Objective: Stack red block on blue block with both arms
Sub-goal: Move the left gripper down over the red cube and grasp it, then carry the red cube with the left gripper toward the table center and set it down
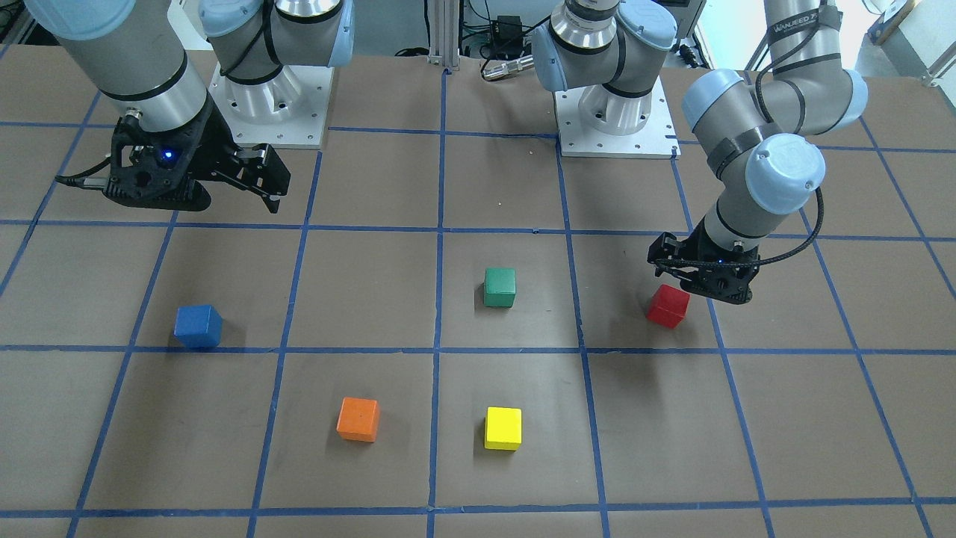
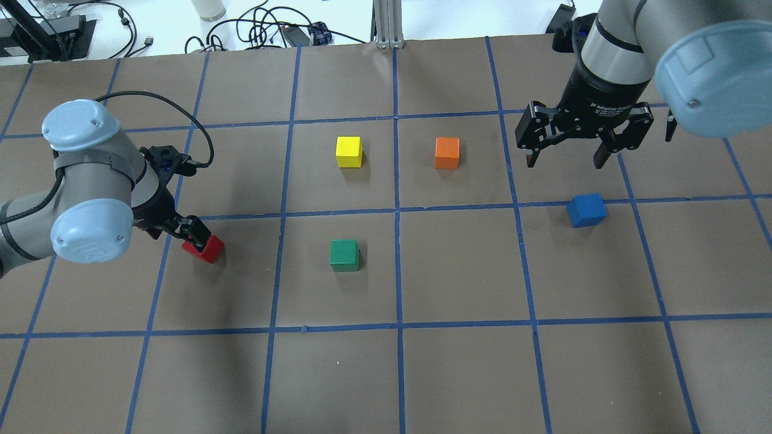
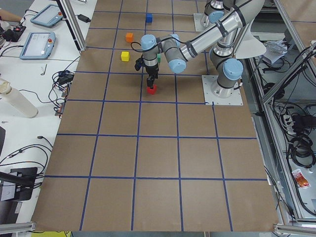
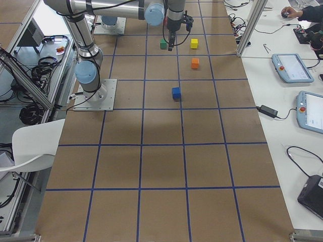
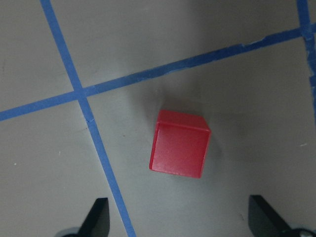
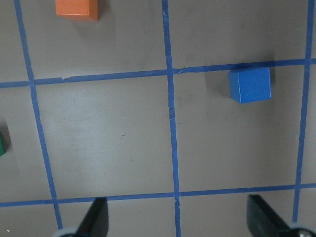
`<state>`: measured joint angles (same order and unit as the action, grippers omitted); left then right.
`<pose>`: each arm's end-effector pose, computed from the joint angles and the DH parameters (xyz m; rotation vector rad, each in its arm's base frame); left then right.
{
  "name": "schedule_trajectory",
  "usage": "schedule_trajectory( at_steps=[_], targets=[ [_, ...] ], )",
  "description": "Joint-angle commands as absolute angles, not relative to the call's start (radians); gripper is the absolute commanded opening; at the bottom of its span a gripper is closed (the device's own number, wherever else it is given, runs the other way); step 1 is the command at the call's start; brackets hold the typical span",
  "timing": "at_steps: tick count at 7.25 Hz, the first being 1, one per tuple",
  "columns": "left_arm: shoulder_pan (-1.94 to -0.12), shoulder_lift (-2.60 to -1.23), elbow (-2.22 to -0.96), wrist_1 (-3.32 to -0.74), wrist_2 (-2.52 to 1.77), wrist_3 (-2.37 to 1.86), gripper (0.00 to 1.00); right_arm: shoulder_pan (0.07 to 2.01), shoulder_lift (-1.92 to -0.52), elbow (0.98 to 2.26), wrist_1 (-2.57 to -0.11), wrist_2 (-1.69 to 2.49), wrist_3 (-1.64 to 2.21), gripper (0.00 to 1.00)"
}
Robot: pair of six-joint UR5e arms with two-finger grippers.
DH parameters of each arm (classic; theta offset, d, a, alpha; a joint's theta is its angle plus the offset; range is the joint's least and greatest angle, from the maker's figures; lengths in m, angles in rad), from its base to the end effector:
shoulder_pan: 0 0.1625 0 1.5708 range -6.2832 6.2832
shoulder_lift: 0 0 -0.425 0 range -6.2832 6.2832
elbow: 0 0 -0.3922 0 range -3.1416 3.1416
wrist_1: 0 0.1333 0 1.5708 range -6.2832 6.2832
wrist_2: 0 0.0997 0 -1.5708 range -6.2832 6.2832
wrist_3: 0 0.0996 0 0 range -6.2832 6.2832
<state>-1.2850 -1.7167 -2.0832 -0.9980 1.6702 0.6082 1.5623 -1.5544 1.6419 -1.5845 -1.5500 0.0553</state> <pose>0.0121 -0.4789 0.2358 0.5014 3.0424 0.1853 0.1312 -0.4909 0.4465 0.1007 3.1188 0.1159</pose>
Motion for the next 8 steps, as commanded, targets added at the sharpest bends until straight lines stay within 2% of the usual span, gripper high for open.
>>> schedule_trajectory(
  at_steps=[1,4,6,7,8],
  targets=[
    [-1.282,-1.759,-2.1,-0.957,1.645,0.658,1.0,1.563,-1.559,1.643,-1.585,-1.548,0.055,1.0],
    [-1.282,-1.801,-2.106,-0.893,1.618,0.66,0.98,1.563,-1.557,1.644,-1.585,-1.557,0.061,1.0],
    [-1.284,-1.81,-2.111,-0.858,1.621,0.661,0.28,1.563,-1.557,1.644,-1.586,-1.557,0.057,1.0],
    [-1.285,-1.807,-2.111,-0.857,1.624,0.654,0.0,1.563,-1.557,1.644,-1.586,-1.557,0.057,1.0],
    [-1.29,-1.783,-2.103,-0.853,1.628,0.644,0.0,1.563,-1.557,1.646,-1.585,-1.559,0.055,1.0]
  ],
)
